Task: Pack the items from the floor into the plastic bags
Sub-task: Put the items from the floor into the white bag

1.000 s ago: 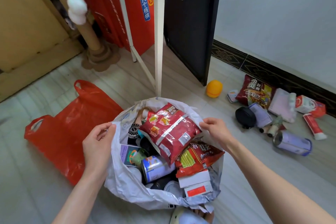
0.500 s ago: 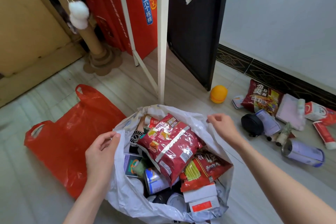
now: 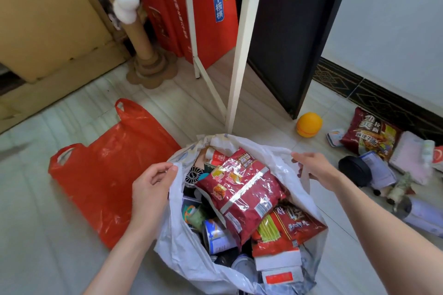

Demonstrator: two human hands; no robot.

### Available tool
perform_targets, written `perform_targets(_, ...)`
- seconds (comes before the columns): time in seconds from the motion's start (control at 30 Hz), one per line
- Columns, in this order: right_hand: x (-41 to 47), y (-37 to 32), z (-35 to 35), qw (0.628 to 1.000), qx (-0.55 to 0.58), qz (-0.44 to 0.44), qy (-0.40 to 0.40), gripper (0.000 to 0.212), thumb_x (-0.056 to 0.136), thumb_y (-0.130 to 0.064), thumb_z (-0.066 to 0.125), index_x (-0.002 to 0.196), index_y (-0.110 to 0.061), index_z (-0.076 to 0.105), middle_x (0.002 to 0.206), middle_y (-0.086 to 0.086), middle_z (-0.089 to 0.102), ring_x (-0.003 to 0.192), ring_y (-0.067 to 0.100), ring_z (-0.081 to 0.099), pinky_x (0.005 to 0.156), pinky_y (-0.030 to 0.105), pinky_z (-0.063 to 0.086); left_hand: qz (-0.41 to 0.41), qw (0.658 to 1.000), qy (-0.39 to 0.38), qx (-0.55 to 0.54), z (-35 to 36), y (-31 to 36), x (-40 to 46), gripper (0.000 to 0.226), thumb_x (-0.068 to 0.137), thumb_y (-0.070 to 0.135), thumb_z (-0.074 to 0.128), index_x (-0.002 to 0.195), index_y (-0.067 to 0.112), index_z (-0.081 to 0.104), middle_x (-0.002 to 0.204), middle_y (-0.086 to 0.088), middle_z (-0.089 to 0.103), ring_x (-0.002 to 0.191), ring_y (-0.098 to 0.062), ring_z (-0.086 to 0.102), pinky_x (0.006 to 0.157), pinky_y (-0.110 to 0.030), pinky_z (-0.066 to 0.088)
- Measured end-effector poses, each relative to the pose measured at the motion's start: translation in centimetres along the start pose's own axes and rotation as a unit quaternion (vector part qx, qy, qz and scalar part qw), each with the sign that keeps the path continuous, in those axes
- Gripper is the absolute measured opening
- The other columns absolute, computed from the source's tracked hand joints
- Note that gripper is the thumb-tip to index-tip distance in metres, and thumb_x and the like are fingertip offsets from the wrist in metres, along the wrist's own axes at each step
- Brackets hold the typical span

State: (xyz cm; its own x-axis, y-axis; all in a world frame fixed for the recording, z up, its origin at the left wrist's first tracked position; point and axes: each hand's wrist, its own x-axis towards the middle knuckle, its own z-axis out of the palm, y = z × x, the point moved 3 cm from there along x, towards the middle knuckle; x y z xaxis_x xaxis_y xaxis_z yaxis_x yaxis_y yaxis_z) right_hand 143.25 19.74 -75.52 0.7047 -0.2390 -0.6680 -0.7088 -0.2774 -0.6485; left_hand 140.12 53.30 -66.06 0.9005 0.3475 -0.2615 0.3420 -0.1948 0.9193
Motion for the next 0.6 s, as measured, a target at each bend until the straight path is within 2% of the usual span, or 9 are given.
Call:
perform_targets(0.1,-2.4,-1.0,-1.2,0.998,0.016,-0.016,0.051,0.032,0.089,-0.030,0.058,0.083,0.001,0.061,0.066,0.009,0.046,0.059,0.019,0.045,0.064,0.033,0.041,-0.027,0.999,-0.022,-0.003,-0.5,0.2,-0.6,0.005,0.085,0.015,0.063,0.086,0.018,0.067,0.089,-0.001,0.068,0.081,-0.014,0.060,0.070,-0.028,0.047)
perform_targets(0.2,-5.7,-2.4,-1.8,0.996,0.002,-0.034,0.078,0.029,0.086,-0.027,0.062,0.074,-0.001,0.059,0.062,0.008,0.047,0.058,0.017,0.043,0.057,0.029,0.036,-0.049,0.998,-0.036,-0.019,-1.2,0.8,-1.6,0.005,0.086,0.014,0.062,0.088,0.017,0.066,0.091,-0.003,0.068,0.086,-0.019,0.062,0.079,-0.038,0.049)
perform_targets(0.27,-8.5,-3.6,-1.9,0.996,-0.022,-0.042,0.073,0.030,0.086,-0.026,0.063,0.066,-0.005,0.056,0.061,0.008,0.047,0.057,0.016,0.042,0.055,0.027,0.035,-0.069,0.996,-0.036,-0.040,-2.0,0.9,-2.5,0.006,0.086,0.013,0.061,0.092,0.015,0.062,0.093,-0.007,0.066,0.085,-0.023,0.062,0.078,-0.039,0.051)
perform_targets(0.37,-13.2,-5.3,-2.2,0.996,-0.035,-0.051,0.067,0.030,0.086,-0.027,0.063,0.064,-0.008,0.056,0.059,0.006,0.046,0.053,0.015,0.039,0.048,0.024,0.030,-0.124,0.987,-0.052,-0.088,-3.5,0.6,-4.2,0.021,0.086,0.012,0.063,0.103,0.008,0.052,0.095,-0.008,0.061,0.084,-0.022,0.061,0.074,-0.034,0.052)
perform_targets(0.43,-16.3,-6.1,-2.2,0.997,-0.018,-0.054,0.059,0.024,0.086,-0.027,0.064,0.071,-0.007,0.063,0.064,0.004,0.051,0.058,0.015,0.045,0.051,0.023,0.034,-0.169,0.974,-0.110,-0.105,-4.0,0.4,-6.1,0.017,0.085,0.011,0.063,0.098,0.005,0.054,0.087,-0.010,0.061,0.076,-0.019,0.060,0.070,-0.029,0.049)
perform_targets(0.47,-17.9,-6.4,-2.1,0.997,-0.003,-0.054,0.048,0.022,0.085,-0.026,0.066,0.078,-0.005,0.066,0.070,0.005,0.056,0.062,0.017,0.050,0.056,0.025,0.040,-0.192,0.965,-0.152,-0.094,-4.0,0.4,-7.4,0.010,0.086,0.012,0.062,0.090,0.006,0.056,0.079,-0.009,0.061,0.070,-0.017,0.057,0.067,-0.027,0.046)
perform_targets(0.53,-20.6,-6.9,-1.6,0.997,0.014,-0.061,0.036,0.026,0.083,-0.026,0.067,0.089,-0.001,0.068,0.083,0.010,0.062,0.074,0.021,0.057,0.069,0.032,0.047,-0.223,0.947,-0.227,-0.046,-3.9,0.0,-9.9,0.009,0.086,0.014,0.062,0.083,0.007,0.057,0.069,-0.006,0.058,0.063,-0.016,0.051,0.063,-0.026,0.039)
perform_targets(0.6,-22.8,-7.6,-1.4,0.994,0.000,-0.090,0.055,0.031,0.084,-0.024,0.066,0.097,0.005,0.067,0.088,0.018,0.064,0.075,0.023,0.058,0.071,0.033,0.047,-0.214,0.948,-0.236,-0.016,-4.2,0.3,-11.5,0.012,0.085,0.016,0.063,0.084,0.004,0.059,0.072,-0.010,0.057,0.062,-0.017,0.047,0.061,-0.027,0.037)
